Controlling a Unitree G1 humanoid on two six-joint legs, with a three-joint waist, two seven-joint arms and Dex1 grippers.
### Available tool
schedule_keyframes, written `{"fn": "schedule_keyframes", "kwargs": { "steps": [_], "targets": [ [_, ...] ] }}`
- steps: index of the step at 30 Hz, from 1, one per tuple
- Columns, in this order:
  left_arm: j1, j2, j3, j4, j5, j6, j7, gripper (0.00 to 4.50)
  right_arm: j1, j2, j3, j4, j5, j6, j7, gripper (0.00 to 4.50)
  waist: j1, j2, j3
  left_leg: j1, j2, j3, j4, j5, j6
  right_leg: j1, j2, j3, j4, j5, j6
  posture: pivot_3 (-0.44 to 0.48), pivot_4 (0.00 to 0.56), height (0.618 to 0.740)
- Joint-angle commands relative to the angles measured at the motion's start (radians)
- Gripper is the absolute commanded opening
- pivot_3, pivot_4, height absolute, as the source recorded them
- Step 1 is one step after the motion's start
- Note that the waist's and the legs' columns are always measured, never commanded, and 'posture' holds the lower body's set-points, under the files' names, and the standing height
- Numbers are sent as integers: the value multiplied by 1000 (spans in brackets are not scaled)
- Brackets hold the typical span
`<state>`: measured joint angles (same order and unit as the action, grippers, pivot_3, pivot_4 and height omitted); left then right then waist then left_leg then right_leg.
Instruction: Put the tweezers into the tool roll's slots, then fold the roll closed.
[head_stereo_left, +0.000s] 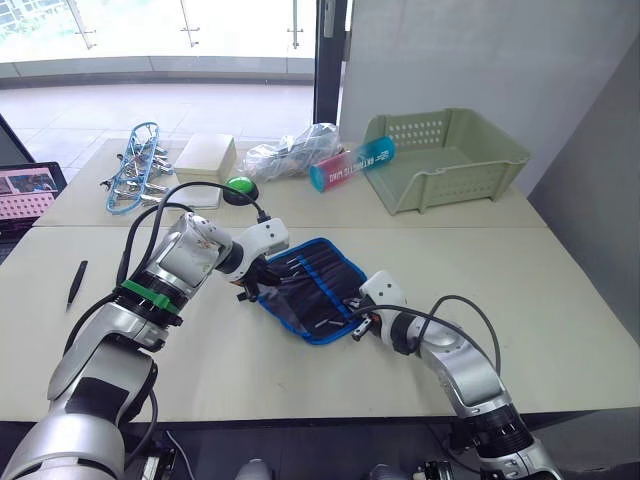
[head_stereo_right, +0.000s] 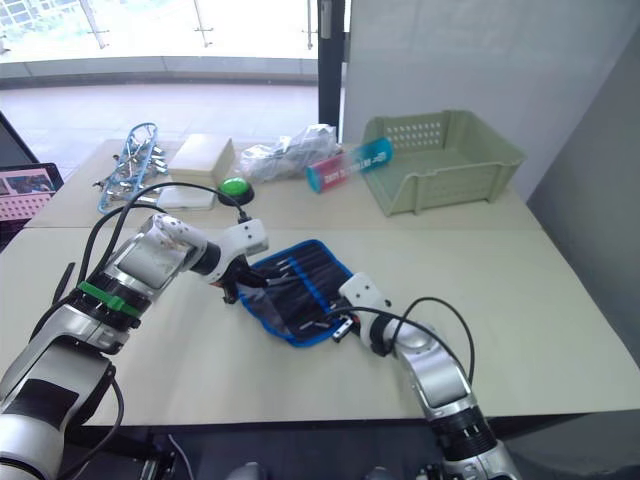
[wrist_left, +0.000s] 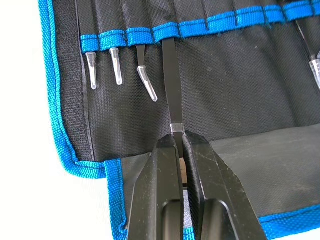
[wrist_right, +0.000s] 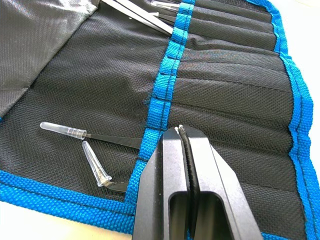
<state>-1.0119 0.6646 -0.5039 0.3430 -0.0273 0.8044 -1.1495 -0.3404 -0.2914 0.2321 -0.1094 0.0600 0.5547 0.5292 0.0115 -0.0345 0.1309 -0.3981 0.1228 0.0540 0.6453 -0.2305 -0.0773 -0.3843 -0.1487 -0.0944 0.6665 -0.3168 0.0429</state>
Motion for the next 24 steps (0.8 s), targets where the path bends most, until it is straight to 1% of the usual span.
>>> {"fn": "schedule_keyframes", "kwargs": {
  "steps": [1, 9, 13, 19, 22, 24],
  "targets": [
    [20, 9, -21, 10, 36, -7, -21, 0, 56, 0, 36, 34, -26, 59, -24, 25, 0, 0, 0, 0, 0, 0, 0, 0, 0, 0, 0, 0, 0, 0, 0, 0, 150, 716],
    [47, 39, -13, -13, 55, -12, -47, 0, 104, 21, 45, 9, -35, 65, -76, 25, -3, 0, 0, 0, 0, 0, 0, 0, 0, 0, 0, 0, 0, 0, 0, 0, 150, 716],
    [45, 35, -11, -8, 63, -17, -51, 0, 110, 32, 58, 9, -36, 81, -99, 25, -3, -1, -1, 1, 0, 0, 0, 0, 0, 0, 0, 0, 0, 0, 0, 0, 150, 716],
    [58, 57, -8, -40, 66, -1, -71, 0, 130, 62, 73, 44, -40, 136, -138, 25, -12, -2, -3, 2, 0, 0, -1, 0, 0, 0, 0, 0, 0, 0, 0, 0, 150, 716],
    [58, 63, -8, -38, 72, -3, -74, 0, 131, 67, 76, 51, -41, 152, -144, 25, -12, -2, -5, 4, 0, 0, -2, 0, 0, 2, 0, 0, 0, 0, 0, 0, 150, 716],
    [59, 66, -8, -40, 74, -2, -80, 0, 130, 68, 76, 51, -39, 157, -144, 25, -12, -2, -5, 9, 0, 0, -3, -1, 2, 8, 0, 0, -2, 0, 0, 0, 150, 716]
  ]
}}
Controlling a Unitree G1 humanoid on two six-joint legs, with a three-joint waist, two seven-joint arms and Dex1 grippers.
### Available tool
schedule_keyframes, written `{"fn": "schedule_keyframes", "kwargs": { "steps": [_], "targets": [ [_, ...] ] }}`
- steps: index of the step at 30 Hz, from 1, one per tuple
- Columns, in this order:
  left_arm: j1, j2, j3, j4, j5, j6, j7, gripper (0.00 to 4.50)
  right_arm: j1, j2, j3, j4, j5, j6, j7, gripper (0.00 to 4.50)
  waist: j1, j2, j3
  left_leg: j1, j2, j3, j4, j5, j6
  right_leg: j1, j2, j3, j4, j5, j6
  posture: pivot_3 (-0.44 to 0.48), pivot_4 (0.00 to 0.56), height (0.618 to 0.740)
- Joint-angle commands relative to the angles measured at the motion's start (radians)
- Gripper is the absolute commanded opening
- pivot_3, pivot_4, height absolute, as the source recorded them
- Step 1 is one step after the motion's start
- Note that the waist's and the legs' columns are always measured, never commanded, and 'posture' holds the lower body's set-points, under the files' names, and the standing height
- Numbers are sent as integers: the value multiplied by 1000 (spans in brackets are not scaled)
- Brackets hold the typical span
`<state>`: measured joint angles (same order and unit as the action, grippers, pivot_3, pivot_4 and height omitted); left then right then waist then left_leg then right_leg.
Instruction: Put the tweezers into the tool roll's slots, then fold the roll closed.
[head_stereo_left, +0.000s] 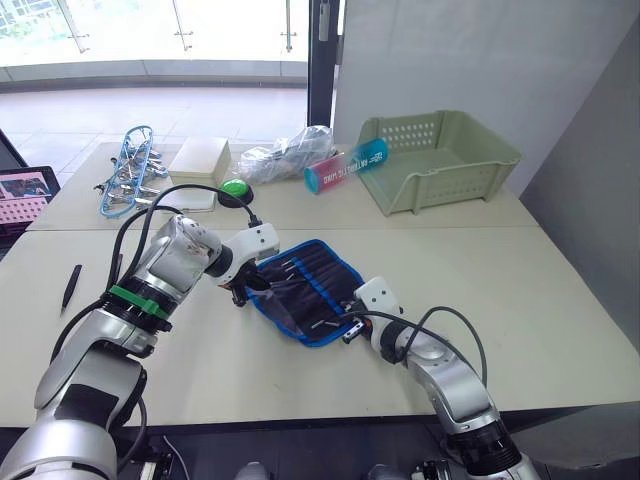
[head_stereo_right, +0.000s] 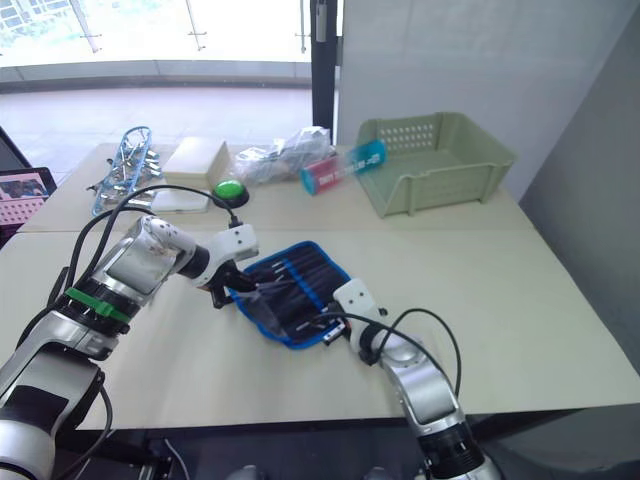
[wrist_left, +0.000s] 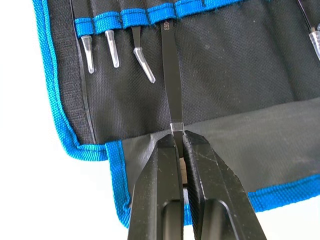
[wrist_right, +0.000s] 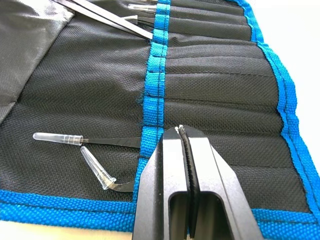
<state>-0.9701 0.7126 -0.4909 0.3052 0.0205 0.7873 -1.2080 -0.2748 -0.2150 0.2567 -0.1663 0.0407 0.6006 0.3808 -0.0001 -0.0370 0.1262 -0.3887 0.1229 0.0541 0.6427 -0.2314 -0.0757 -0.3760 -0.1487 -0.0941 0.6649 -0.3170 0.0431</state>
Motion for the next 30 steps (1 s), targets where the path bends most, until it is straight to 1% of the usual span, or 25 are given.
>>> {"fn": "schedule_keyframes", "kwargs": {
  "steps": [1, 3, 6, 11, 14, 18, 24, 30],
  "targets": [
    [18, 20, -21, -4, 27, 16, -26, 0, 64, -9, 52, 107, -19, 113, 4, 25, 0, 0, 0, 2, 0, 0, 0, -1, 1, 3, 0, 0, 0, 0, 0, 0, 150, 716],
    [20, 22, -24, -6, 33, 19, -31, 0, 67, -14, 54, 104, -19, 115, 6, 25, 0, 0, 0, 4, 0, 0, 0, -3, 5, 5, 0, 0, -1, 0, 1, 0, 150, 716],
    [15, 14, -25, 9, 43, 16, -29, 0, 72, -18, 57, 104, -19, 119, 7, 25, 0, 0, 0, 4, 0, 0, 0, -3, 6, 6, 0, 0, -1, 0, 1, 0, 150, 716],
    [-19, -39, -38, 66, 66, -10, -11, 0, 84, -22, 68, 111, -22, 116, 5, 25, 4, -1, -5, 5, 0, 0, 0, -3, 6, 7, 0, 0, -1, 0, 1, 0, 150, 716],
    [-40, -90, -41, 111, 84, -29, 7, 0, 86, -16, 68, 104, -21, 122, 3, 25, 11, -3, -9, 6, 0, 0, 0, -4, 6, 8, 0, 0, -2, 0, 1, 0, 150, 716],
    [-56, -148, -42, 173, 113, -77, 41, 0, 95, -11, 72, 86, -23, 131, 6, 25, 14, -2, -16, 6, 0, 0, 1, -6, 10, 9, 0, 0, -2, -1, 1, 0, 150, 716],
    [-92, -261, -9, 283, 120, -134, 98, 0, 123, -17, 71, 74, -28, 145, 0, 25, 22, -1, -23, 6, -1, -1, 1, -7, 11, 11, 0, 0, -3, -1, 1, 0, 150, 716],
    [-117, -354, 31, 384, 115, -227, 127, 0, 140, -15, 62, 60, -31, 155, -9, 25, 31, -1, -27, 8, -2, -3, 1, -8, 14, 18, 0, 0, -9, -2, 3, 0, 150, 716]
  ]
}}
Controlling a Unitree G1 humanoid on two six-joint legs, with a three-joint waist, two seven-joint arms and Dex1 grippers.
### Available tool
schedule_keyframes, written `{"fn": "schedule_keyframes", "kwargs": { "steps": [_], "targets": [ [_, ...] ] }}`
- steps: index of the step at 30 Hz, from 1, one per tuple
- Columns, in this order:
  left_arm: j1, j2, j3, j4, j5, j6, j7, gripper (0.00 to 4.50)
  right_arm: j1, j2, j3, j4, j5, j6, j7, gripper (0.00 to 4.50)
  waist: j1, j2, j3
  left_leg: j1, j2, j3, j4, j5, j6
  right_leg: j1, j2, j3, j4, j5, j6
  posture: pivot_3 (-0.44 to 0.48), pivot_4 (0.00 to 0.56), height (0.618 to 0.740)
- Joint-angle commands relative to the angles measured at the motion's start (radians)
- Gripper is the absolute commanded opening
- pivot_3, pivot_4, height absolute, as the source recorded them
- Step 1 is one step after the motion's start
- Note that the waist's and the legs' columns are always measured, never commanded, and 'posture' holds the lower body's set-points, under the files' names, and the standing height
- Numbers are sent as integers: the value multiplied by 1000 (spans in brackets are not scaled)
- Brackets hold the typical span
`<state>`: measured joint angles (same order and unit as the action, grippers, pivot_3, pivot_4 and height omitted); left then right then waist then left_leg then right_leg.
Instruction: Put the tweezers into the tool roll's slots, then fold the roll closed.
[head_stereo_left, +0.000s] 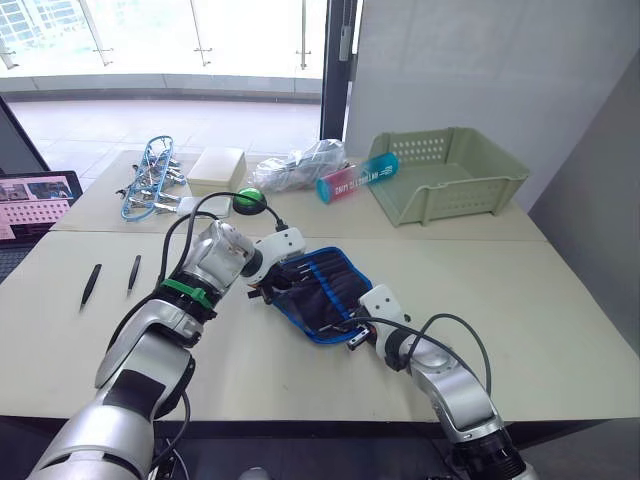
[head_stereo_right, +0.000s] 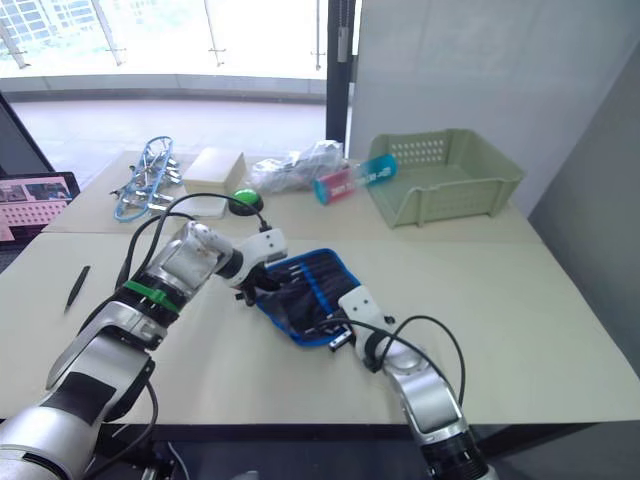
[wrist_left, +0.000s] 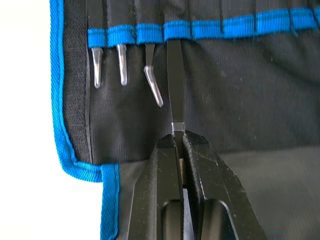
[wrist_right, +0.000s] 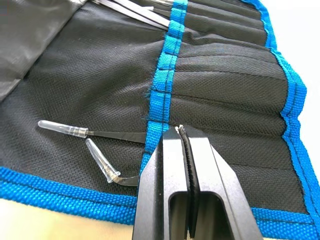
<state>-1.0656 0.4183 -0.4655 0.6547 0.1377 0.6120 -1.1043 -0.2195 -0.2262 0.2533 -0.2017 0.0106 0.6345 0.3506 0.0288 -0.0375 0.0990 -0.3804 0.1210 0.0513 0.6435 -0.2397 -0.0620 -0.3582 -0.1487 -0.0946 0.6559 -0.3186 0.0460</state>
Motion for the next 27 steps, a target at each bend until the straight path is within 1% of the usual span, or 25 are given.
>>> {"fn": "schedule_keyframes", "kwargs": {
  "steps": [1, 6, 10, 16, 21, 24, 27],
  "targets": [
    [-24, -72, 12, 48, -3, -63, 24, 0, 86, -3, 65, 92, -1, 124, 20, 25, 3, 0, 0, 0, 0, 0, 0, -1, 1, 1, 0, 0, -1, 0, 1, 0, 150, 716],
    [-39, -110, 23, 111, 10, -161, 14, 0, 91, 0, 64, 79, 1, 131, 12, 25, 7, 0, 0, 1, 0, 0, 0, -1, 2, 2, 0, 0, -1, 0, 1, 0, 150, 716],
    [-74, -119, 35, 172, 25, -197, 5, 0, 91, 2, 63, 77, 2, 132, 9, 25, 8, 0, 0, 1, 0, 0, 0, -1, 2, 2, 0, 0, -6, -1, 1, 0, 150, 716],
    [-140, -90, -18, 267, 98, -284, -80, 0, 86, 7, 61, 78, 2, 131, 3, 25, 5, 0, 0, 1, 0, 0, 0, -1, 2, 2, 0, -1, -8, -1, 1, 0, 150, 716],
    [-194, -73, -50, 340, 157, -325, -132, 0, 92, 14, 69, 66, -1, 134, -3, 25, -10, 0, 0, 0, 0, 0, -1, -2, 3, 2, 0, -1, -8, -1, 2, 0, 150, 716],
    [-201, -54, -71, 362, 189, -352, -167, 0, 93, 14, 70, 70, -2, 130, -5, 25, -18, 0, 0, 0, 0, 0, -1, -2, 3, 2, 0, -1, -8, -1, 2, 0, 150, 716],
    [-190, -43, -70, 364, 199, -360, -172, 0, 93, 17, 70, 69, -2, 130, -10, 25, -21, 0, 0, 0, 0, 0, -2, -2, 3, 2, 0, -1, -8, -2, 3, 0, 150, 716]
  ]
}}
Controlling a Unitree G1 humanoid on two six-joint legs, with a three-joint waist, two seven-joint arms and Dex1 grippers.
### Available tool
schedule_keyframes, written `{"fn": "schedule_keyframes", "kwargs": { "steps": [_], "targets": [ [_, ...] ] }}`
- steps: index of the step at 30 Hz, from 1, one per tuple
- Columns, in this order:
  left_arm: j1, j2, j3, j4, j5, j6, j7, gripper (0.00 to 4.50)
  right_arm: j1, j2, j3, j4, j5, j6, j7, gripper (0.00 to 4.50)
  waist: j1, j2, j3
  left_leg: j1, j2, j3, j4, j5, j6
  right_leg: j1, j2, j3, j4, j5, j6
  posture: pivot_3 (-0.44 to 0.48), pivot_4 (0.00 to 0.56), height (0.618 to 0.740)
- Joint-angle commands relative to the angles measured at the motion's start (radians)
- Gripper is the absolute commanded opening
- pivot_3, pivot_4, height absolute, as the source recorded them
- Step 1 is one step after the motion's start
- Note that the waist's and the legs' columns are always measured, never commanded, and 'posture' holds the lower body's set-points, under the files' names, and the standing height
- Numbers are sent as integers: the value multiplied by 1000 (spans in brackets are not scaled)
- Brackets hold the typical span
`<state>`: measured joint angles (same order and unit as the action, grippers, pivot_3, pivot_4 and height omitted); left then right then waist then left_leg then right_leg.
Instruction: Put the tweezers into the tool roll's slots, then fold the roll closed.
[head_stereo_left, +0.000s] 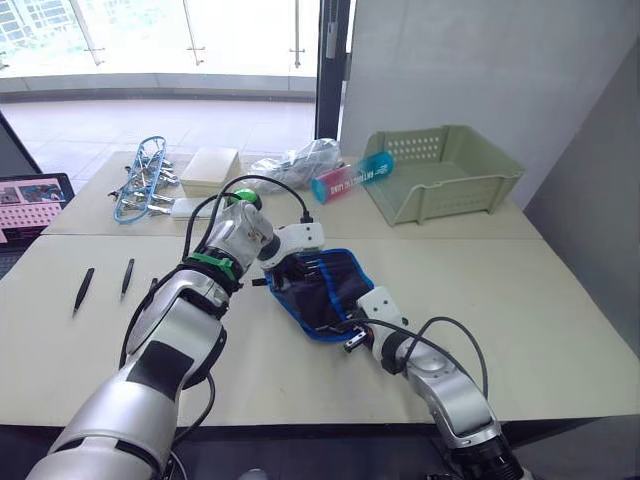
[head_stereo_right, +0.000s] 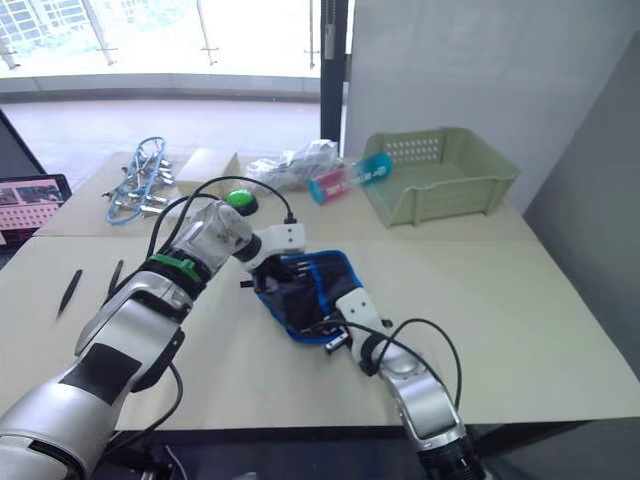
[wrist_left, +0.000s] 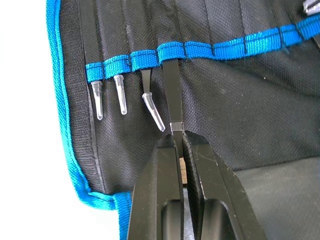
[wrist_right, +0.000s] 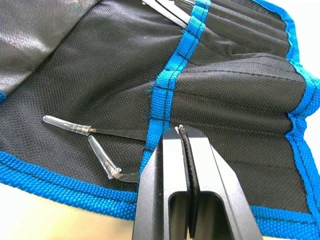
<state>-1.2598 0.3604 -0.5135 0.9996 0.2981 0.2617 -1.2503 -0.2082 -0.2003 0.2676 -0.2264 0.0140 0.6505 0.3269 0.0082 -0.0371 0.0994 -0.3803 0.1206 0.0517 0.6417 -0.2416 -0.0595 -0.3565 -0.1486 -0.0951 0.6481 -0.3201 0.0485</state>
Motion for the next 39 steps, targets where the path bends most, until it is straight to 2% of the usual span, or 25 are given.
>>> {"fn": "schedule_keyframes", "kwargs": {
  "steps": [1, 4, 9, 17, 26, 38, 39],
  "targets": [
    [11, 18, -19, 17, 40, -9, -23, 0, 81, -8, 56, 93, -5, 114, 12, 25, 0, 0, 0, 0, 0, 0, 0, 0, 0, 0, 0, 0, 0, 0, 0, 0, 150, 716],
    [41, 24, -3, 11, 33, -2, 6, 0, 79, -5, 52, 94, -5, 108, 9, 25, -1, 0, 0, 0, 0, 0, 0, 0, 1, 0, 0, 0, 0, 0, 0, 0, 150, 716],
    [107, 3, 88, -16, -20, 23, 115, 0, 78, -4, 53, 103, -12, 82, 8, 25, -1, 1, 0, 1, 0, 0, 0, -1, 1, 0, 0, 0, 0, 0, 0, 0, 150, 716],
    [174, -91, 155, -28, -61, 26, 213, 0, 91, -5, 64, 97, -27, 86, 10, 25, 5, 0, 0, 2, 0, -1, 0, -1, 2, 2, 0, 0, 0, 0, 0, 0, 150, 716],
    [79, -231, 216, 83, -82, 26, 319, 0, 103, -12, 85, 75, -41, 99, 22, 25, 19, 0, -1, 2, -1, -1, 1, -1, 2, 3, 0, 0, -2, 0, 0, 0, 150, 716],
    [61, -222, 261, 166, -77, -12, 348, 0, 110, -1, 73, 70, -54, 103, 19, 25, 27, 0, -1, 2, -1, -2, 1, -1, 2, 4, 0, 0, -2, 0, 0, 0, 150, 716],
    [58, -216, 270, 166, -83, -10, 346, 349, 111, 1, 70, 71, -57, 102, 17, 5, 27, 0, -1, 2, -1, -2, 1, -1, 2, 4, 0, 0, -2, 0, 0, 0, 150, 716]
  ]
}}
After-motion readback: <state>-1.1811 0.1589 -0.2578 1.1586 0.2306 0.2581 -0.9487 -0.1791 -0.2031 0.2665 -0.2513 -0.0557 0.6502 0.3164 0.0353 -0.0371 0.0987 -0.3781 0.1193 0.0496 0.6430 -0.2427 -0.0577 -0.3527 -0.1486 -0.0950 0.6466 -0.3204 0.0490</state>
